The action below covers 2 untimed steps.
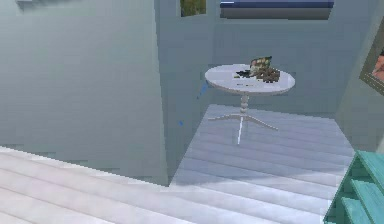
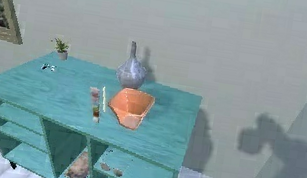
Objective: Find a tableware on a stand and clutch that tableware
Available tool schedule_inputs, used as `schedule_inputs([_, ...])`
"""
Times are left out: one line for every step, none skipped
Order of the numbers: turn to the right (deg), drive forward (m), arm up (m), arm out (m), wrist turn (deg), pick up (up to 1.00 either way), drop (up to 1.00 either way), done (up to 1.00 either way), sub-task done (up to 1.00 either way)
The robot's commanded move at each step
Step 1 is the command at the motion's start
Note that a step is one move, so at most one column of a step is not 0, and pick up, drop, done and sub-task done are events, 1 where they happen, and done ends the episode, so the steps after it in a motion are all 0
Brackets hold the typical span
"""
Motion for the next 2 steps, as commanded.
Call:
schedule_inputs([0.0,0.0,0.5,0.0,0.0,0.0,0.0,0.0,0.0])
schedule_inputs([0.0,0.0,0.38,0.0,0.0,0.0,0.0,0.0,0.0])
